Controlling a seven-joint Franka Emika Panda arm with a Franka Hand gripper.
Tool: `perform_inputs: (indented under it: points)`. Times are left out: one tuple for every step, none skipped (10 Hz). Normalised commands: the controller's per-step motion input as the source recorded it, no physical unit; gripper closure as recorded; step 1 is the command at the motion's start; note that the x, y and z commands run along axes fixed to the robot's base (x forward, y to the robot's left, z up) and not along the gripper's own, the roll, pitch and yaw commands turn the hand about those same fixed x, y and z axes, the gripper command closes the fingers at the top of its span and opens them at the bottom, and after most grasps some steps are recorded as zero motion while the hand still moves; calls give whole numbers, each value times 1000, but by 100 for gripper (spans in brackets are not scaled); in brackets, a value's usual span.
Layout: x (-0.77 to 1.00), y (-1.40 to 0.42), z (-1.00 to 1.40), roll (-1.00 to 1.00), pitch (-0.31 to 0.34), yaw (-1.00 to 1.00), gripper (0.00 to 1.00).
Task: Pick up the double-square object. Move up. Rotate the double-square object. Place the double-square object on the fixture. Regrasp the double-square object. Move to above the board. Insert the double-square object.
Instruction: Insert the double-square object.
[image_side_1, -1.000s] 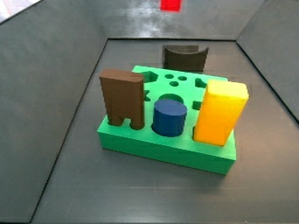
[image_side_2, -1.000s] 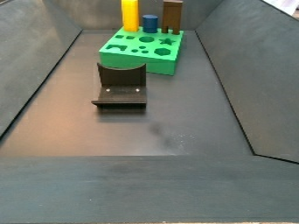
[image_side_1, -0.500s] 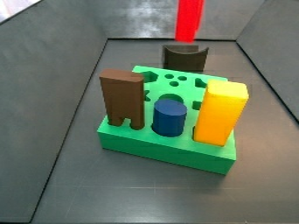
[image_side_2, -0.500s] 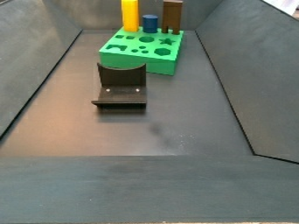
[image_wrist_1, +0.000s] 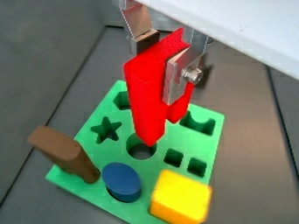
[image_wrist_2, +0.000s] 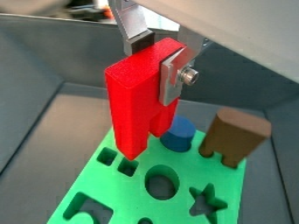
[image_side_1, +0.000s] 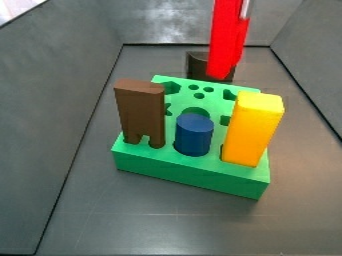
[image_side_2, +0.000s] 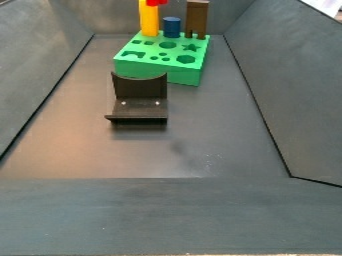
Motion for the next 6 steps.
perform_inputs:
  points:
    - [0,0,-294,0,0,-1000,100]
    - [0,0,-297,0,0,-1000,100]
    - [0,0,-303,0,0,-1000,100]
    - [0,0,-309,0,0,-1000,100]
    - [0,0,-306,0,0,-1000,100]
    - [0,0,-303,0,0,-1000,100]
